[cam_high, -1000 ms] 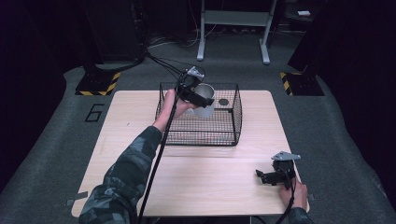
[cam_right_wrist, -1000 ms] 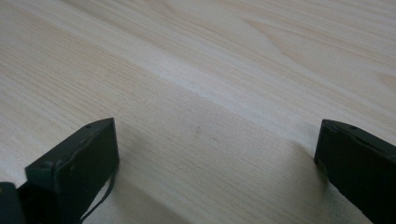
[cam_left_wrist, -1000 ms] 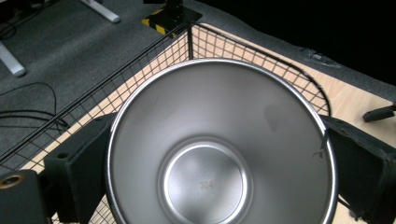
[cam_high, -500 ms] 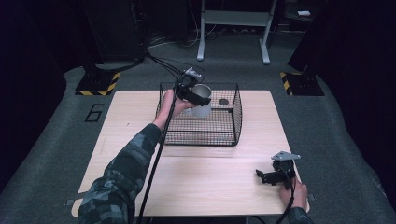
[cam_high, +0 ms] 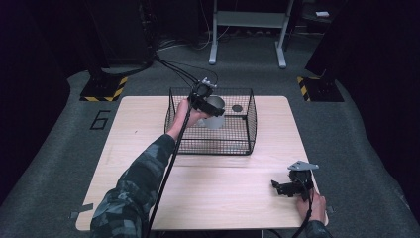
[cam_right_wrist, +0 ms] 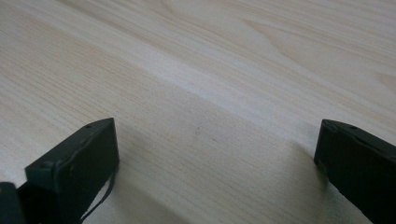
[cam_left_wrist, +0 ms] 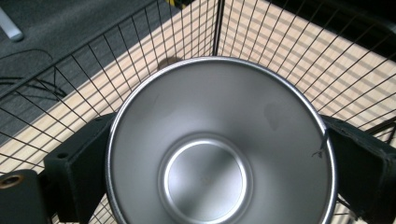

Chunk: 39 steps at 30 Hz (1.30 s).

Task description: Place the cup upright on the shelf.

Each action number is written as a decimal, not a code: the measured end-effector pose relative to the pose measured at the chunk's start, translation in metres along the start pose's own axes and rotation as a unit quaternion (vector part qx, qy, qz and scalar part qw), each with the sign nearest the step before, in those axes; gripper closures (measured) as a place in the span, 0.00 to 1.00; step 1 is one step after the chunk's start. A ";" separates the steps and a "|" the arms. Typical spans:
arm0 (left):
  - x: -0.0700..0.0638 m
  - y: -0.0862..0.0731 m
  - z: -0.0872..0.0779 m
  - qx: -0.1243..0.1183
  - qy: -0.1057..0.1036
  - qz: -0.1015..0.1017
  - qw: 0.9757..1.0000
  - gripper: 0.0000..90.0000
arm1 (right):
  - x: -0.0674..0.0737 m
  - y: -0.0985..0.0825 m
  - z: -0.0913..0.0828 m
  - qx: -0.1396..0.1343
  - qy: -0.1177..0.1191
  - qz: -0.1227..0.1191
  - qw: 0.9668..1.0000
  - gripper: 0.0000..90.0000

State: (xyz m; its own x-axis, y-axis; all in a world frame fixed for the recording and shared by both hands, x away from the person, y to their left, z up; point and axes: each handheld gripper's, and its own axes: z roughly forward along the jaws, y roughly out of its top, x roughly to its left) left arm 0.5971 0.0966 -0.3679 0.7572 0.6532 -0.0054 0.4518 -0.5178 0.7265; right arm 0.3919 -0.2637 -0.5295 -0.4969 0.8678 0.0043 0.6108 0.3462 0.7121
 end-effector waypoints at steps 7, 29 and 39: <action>0.001 -0.004 0.012 0.010 0.003 0.000 1.000 0.07 | 0.000 0.000 0.000 0.000 0.000 0.000 1.000 0.00; 0.006 -0.016 0.044 0.044 0.007 0.001 0.999 0.07 | 0.000 0.000 0.000 -0.002 0.000 0.001 1.000 0.00; 0.007 -0.018 0.053 0.060 0.016 0.010 0.998 0.07 | 0.000 0.000 0.000 -0.001 0.000 0.003 1.000 0.00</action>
State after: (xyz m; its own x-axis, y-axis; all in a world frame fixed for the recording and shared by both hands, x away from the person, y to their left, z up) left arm 0.6193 0.0812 -0.4178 0.7518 0.6586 0.0323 0.4916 -0.5924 0.6382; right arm 0.3918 -0.2634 -0.5295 -0.4934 0.8697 0.0082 0.6128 0.3409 0.7129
